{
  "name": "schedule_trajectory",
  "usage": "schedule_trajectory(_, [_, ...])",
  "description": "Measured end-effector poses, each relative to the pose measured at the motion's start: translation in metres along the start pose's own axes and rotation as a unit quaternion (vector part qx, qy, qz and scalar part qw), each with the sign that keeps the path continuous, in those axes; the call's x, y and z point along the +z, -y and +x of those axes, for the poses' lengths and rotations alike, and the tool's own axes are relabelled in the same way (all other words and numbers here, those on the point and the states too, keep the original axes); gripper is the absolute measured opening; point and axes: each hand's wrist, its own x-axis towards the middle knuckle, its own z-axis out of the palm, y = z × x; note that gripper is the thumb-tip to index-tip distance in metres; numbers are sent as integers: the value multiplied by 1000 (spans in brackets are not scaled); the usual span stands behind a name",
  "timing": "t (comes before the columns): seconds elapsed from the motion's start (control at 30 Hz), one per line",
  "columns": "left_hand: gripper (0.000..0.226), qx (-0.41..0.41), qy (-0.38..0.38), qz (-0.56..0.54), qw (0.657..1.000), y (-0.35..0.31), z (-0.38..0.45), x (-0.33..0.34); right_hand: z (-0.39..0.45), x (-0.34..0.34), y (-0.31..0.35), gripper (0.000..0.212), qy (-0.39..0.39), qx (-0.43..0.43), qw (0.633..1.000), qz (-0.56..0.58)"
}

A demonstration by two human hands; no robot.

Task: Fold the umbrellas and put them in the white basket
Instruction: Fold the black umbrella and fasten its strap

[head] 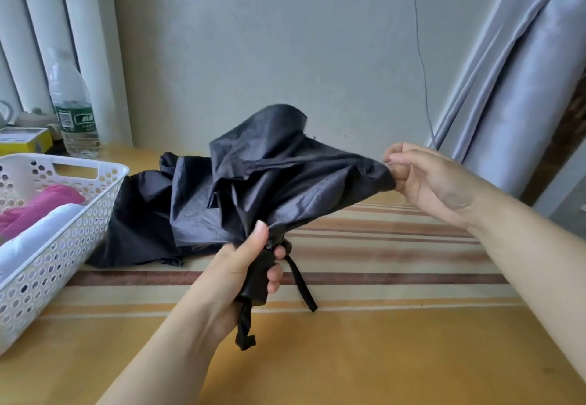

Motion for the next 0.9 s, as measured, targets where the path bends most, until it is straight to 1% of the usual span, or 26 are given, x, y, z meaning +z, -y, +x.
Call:
schedule_trajectory(0.03, [69, -6, -3, -8, 1000, 0, 0, 0, -2, 0, 1, 24, 36, 19, 999, -22])
schedule_trajectory(0.1, [66, -19, -14, 18, 1000, 0, 0, 1, -2, 0, -2, 50, 104, 64, 984, -134])
schedule_trajectory(0.13, [61, -21, -16, 25, 999, 1, -1, 2, -2, 2, -4, 50, 127, 75, 974, -175])
schedule_trajectory(0.17, [56, -20, -15, 22, 999, 2, -1, 3, -3, 5, -4, 42, 143, 75, 967, -198])
schedule_trajectory(0.2, [51, -16, -13, 12, 1000, 2, -2, 3, -2, 6, -3, 39, 141, 64, 967, -203])
schedule_trajectory(0.23, [47, -14, -12, 0, 1000, 2, -2, 3, -1, 7, -1, 44, 127, 48, 974, -180])
schedule_trajectory(0.27, [45, -14, -14, -11, 1000, 1, -2, 3, 1, 3, 0, 53, 116, 22, 983, -141])
schedule_trajectory(0.3, [42, -18, -16, -19, 1000, 1, -2, 3, 2, 2, 1, 57, 111, -8, 989, -100])
schedule_trajectory(0.33, [41, -23, -18, -22, 999, 0, -1, 3, 4, 2, 2, 54, 115, -31, 991, -66])
schedule_trajectory(0.4, [39, -33, -24, -12, 999, 0, 0, 2, 5, 7, 5, 36, 127, -38, 991, -24])
schedule_trajectory(0.43, [39, -35, -26, -4, 999, 0, 0, 3, 4, 13, 8, 25, 126, -32, 991, -26])
schedule_trajectory(0.47, [38, -33, -28, 2, 999, 0, 0, 3, 4, 16, 11, 20, 130, -31, 989, -62])
schedule_trajectory(0.5, [36, -29, -28, 5, 999, 1, -1, 3, 3, 21, 14, 21, 142, -16, 983, -119])
schedule_trajectory(0.53, [34, -23, -25, 8, 999, 1, -1, 4, 3, 22, 15, 20, 180, 7, 966, -183])
schedule_trajectory(0.57, [31, -16, -21, 12, 1000, 1, -2, 4, 1, 25, 17, 22, 232, 41, 942, -238])
schedule_trajectory(0.6, [29, -10, -19, 18, 1000, 0, -2, 4, 0, 26, 15, 29, 279, 75, 915, -281])
schedule_trajectory(0.63, [27, -7, -20, 23, 1000, 0, -3, 4, -2, 29, 14, 35, 308, 100, 896, -303])
schedule_trajectory(0.67, [26, -7, -23, 26, 999, 0, -3, 4, -2, 29, 11, 37, 320, 105, 890, -308])
schedule_trajectory(0.77, [22, -16, -36, 39, 998, 1, -3, 5, -4, 34, 8, 22, 312, 64, 913, -254])
schedule_trajectory(0.9, [26, -30, -47, 56, 997, 3, -2, 7, -1, 37, 9, 18, 295, 20, 944, -145])
